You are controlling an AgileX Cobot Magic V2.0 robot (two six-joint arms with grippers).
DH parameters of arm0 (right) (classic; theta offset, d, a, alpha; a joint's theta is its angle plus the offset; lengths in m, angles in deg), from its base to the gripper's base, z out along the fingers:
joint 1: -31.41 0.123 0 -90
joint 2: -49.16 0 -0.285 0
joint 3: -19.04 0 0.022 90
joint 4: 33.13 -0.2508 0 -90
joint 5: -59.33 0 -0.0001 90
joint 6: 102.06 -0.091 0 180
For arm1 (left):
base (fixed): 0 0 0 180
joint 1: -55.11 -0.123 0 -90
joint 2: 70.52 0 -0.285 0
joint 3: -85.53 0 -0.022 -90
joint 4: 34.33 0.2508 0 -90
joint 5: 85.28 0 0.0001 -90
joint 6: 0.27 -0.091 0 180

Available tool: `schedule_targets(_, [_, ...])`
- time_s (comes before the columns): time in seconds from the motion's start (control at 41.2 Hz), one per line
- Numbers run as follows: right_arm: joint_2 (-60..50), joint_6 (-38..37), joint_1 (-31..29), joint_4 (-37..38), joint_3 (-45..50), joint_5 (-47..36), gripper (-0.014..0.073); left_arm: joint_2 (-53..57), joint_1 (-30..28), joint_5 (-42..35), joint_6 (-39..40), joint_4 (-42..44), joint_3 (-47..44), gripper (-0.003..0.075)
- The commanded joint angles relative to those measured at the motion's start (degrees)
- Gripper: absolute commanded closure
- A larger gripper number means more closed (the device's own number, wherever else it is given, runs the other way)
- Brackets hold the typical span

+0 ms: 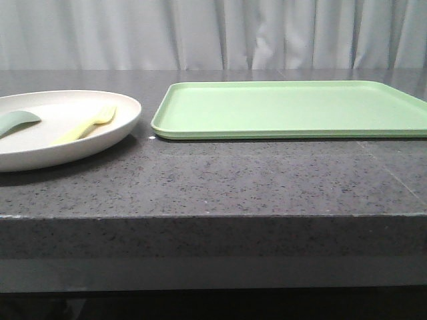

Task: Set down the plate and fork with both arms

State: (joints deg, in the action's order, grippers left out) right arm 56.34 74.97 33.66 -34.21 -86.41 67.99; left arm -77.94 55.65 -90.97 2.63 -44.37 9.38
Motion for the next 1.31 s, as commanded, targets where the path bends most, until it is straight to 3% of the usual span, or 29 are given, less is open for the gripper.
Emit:
schedule_targets(0.0, [-0.5, -0.2, -0.1, 0.1, -7.7, -2.0, 0.0653, -0.8, -0.1, -4.6, 0.0, 1.7, 5.3, 0.0738])
schedule_targets(0.146, [5.8, -0.2, -0.1, 0.1, -18.6, 4.7, 0.0653, -9.1, -0.1, 0.0, 0.0, 8.8, 14.8, 0.0738])
schedule_targets(0.316, [17.2, -0.2, -0.1, 0.1, -27.6, 7.9, 0.0653, -24.0, -0.1, 6.7, 0.0, 9.0, 25.9, 0.0738])
schedule_targets(0.583, [25.8, -0.2, -0.1, -0.1, -29.8, 8.6, 0.0648, -32.3, -0.1, 5.2, 0.0, 8.8, 29.8, 0.0738])
schedule_targets(0.68, [26.1, -0.2, -0.1, -0.1, -29.8, 8.9, 0.0594, -32.3, -0.1, 5.1, 0.0, 8.8, 29.8, 0.0736])
schedule_targets(0.729, [26.1, -0.2, -0.1, -0.1, -29.8, 8.9, 0.0519, -32.3, -0.1, 5.1, 0.0, 8.8, 29.8, 0.0718])
schedule_targets(0.85, [26.1, -0.2, -0.1, -0.1, -29.8, 8.9, 0.0282, -32.3, -0.1, 4.9, 0.0, 8.8, 29.8, 0.0542])
schedule_targets(0.947, [26.1, -0.2, -0.1, -0.1, -29.8, 8.7, 0.0091, -32.3, -0.1, 4.5, 0.0, 8.8, 29.8, 0.0291])
schedule_targets(1.045, [26.1, -0.2, -0.1, -0.1, -29.8, 8.7, 0.0015, -32.3, -0.1, 4.5, 0.0, 8.8, 29.8, 0.0138])
schedule_targets(1.287, [26.1, -0.2, -0.1, -0.1, -29.8, 8.7, 0.0012, -33.7, -0.1, 4.2, 0.0, 8.3, 30.3, 0.0122])
